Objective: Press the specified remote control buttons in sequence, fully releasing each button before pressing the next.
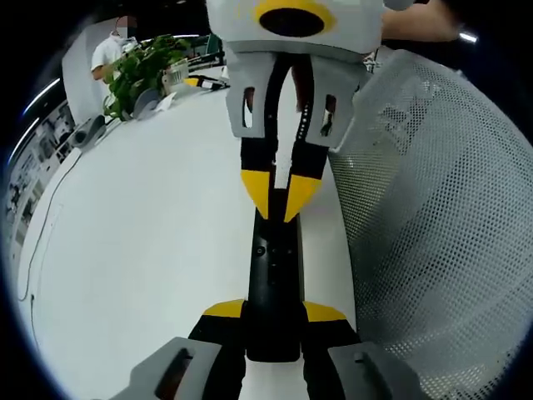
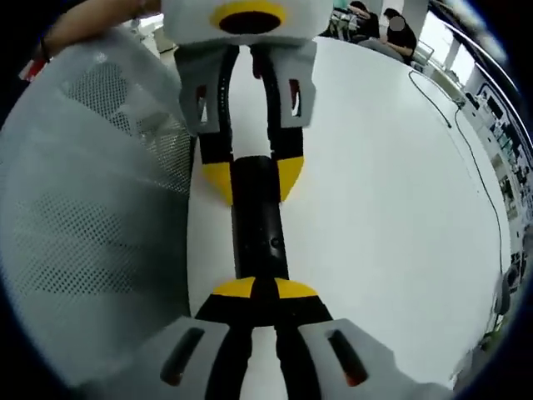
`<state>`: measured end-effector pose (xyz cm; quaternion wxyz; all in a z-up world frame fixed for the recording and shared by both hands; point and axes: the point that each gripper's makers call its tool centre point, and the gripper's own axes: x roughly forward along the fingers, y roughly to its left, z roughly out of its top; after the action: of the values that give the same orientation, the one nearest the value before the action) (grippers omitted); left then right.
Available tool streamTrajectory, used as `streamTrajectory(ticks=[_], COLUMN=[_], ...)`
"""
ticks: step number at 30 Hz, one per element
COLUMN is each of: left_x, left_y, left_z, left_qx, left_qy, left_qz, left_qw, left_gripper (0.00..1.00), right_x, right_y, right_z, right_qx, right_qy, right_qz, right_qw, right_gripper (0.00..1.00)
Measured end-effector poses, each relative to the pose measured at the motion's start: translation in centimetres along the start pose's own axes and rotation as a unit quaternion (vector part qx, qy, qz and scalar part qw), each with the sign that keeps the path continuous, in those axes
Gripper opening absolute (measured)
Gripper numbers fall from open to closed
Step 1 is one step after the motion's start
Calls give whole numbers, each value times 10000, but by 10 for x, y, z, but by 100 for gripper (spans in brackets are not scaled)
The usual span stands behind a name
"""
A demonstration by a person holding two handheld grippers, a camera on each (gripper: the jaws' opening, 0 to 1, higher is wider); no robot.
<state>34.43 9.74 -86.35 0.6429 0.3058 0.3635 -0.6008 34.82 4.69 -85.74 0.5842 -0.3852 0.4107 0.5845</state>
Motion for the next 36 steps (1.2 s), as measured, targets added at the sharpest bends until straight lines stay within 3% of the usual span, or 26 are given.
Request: streamTrajectory(ticks=[1, 4, 7, 11, 15, 18, 22, 27, 31, 33, 35, 36], left_x=[0, 0, 0, 0, 0, 0, 0, 0, 0, 0, 0, 0], left_y=[0, 0, 0, 0, 0, 0, 0, 0, 0, 0, 0, 0], left_z=[0, 0, 0, 0, 0, 0, 0, 0, 0, 0, 0, 0], left_qx=[4, -8, -21, -25, -36, -40, -37, -14, -43, -44, -47, -51], left_qy=[16, 12, -4, -3, -10, -16, -9, 5, -40, -42, -40, -40], left_qz=[1, 2, 5, 1, -2, 0, -6, 4, 14, 13, 10, 9], left_qw=[10000, 10000, 10000, 10000, 10000, 10000, 10000, 10000, 10000, 10000, 10000, 10000], left_gripper=[24, 24, 24, 24, 24, 24, 24, 24, 24, 24, 24, 24], right_x=[0, -1, -3, -4, -4, 1, -1, 2, 2, 2, 1, 0], right_y=[0, 1, 0, 0, 1, -2, -1, 1, -1, 0, 0, 0], right_z=[-1, -2, -2, 0, 8, 1, 4, 4, 5, 5, 3, 5], right_qx=[161, 77, 240, 220, 239, 81, 200, -201, -79, -330, -215, 104], right_qy=[23, -40, -377, -414, -511, -288, -353, -157, -31, 82, -76, -340], right_qz=[54, -8, -79, -232, -158, -198, -77, -180, -27, -102, -126, -85], right_qw=[9999, 10000, 9990, 9986, 9983, 9994, 9991, 9995, 10000, 9994, 9997, 9993], right_gripper=[5, 5, 5, 8, 6, 6, 6, 6, 6, 6, 7, 6])
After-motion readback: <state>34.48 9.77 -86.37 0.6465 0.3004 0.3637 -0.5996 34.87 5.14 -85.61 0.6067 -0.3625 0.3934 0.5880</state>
